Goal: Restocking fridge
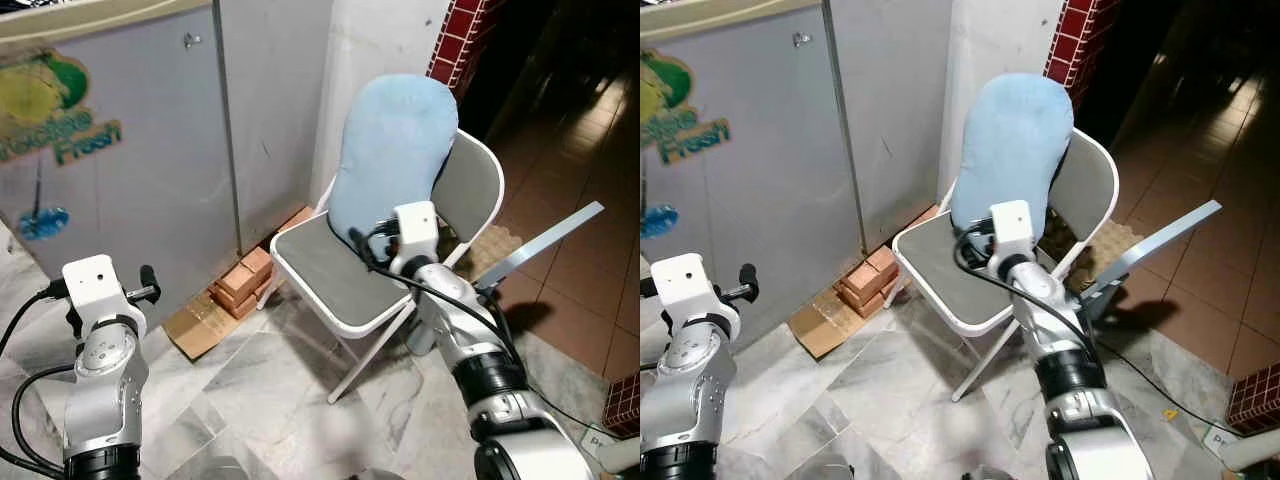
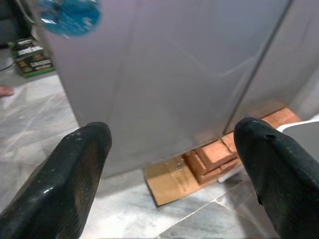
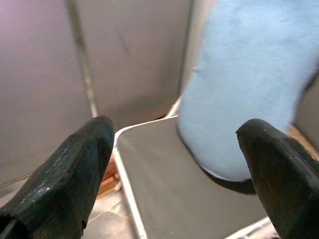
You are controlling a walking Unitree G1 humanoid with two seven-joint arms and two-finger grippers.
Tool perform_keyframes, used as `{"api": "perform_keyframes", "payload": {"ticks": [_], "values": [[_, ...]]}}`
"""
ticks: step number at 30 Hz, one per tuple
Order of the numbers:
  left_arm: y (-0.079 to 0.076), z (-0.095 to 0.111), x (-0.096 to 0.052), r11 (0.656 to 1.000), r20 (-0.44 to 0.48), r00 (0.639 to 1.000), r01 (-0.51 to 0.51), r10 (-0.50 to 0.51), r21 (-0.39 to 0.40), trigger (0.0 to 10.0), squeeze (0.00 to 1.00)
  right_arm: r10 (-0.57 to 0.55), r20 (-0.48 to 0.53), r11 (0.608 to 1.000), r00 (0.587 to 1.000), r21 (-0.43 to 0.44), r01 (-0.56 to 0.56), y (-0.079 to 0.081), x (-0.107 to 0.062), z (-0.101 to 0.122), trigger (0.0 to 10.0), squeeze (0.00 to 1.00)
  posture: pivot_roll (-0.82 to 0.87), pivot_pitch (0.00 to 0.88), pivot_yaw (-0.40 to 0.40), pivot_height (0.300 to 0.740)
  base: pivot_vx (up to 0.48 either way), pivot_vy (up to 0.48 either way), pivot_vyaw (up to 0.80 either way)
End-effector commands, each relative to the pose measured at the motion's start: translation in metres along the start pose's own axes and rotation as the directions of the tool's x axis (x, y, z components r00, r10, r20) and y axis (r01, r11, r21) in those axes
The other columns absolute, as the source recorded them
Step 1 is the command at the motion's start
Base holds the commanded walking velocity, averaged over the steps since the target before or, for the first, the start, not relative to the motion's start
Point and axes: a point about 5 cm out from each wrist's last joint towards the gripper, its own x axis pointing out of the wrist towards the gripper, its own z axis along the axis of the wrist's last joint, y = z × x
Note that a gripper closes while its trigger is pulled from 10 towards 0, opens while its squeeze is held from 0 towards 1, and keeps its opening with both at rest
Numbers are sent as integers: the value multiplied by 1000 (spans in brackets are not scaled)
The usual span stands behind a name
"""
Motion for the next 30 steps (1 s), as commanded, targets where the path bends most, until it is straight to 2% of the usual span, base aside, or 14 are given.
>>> {"api": "perform_keyframes", "payload": {"ticks": [1, 6, 10, 13, 15, 19, 21, 27, 30], "values": [[-6, 0, -2, 1000, 14, 1000, 22, -22, 9, 10000, 0, -45, 44, 999, 998, 16, 44, -7, -4, 6, 10000, 0, 73, 0, -55, 740, 0, 0, 0], [-22, 0, -6, 995, 55, 994, 95, -97, 39, 10000, 0, -138, 55, 990, 989, 29, 136, -20, -16, 0, 10000, 0, 64, 0, -51, 740, 0, 358, 0], [-28, 3, -8, 992, 85, 989, 115, -120, 56, 10000, 0, -195, 65, 980, 979, 35, 193, -26, -26, -2, 10000, 0, 61, 0, -50, 740, 0, 480, 0], [-29, 4, -9, 990, 98, 987, 122, -129, 69, 10000, 0, -206, 82, 978, 975, 41, 203, -28, -29, -1, 10000, 0, 61, 0, -51, 740, 0, 480, 0], [-33, 2, -16, 982, 128, 976, 164, -175, 91, 10000, 0, -196, 128, 980, 972, 62, 189, -29, -40, 1, 10000, 0, 62, 0, -51, 740, 0, 480, 0], [-34, -3, -20, 975, 124, 972, 186, -200, 117, 10000, 0, -170, 125, 985, 977, 41, 166, -28, -46, -2, 10000, 0, 59, 0, -52, 740, 0, 480, 0], [-36, -6, -24, 970, 119, 965, 222, -233, 97, 10000, 0, -141, 134, 989, 981, 59, 134, -25, -53, -5, 10000, 0, 61, 0, -53, 740, 0, 480, 0], [-41, -4, -26, 959, 136, 950, 272, -281, 81, 10000, 0, -172, 143, 985, 975, 43, 168, -28, -61, -5, 10000, 0, 67, 0, -59, 740, 0, 480, 0], [-49, 2, -30, 941, 168, 926, 325, -338, 97, 10000, 0, -202, 147, 979, 968, 42, 198, -34, -67, -4, 10000, 0, 68, 0, -60, 740, 0, 480, 0]]}}
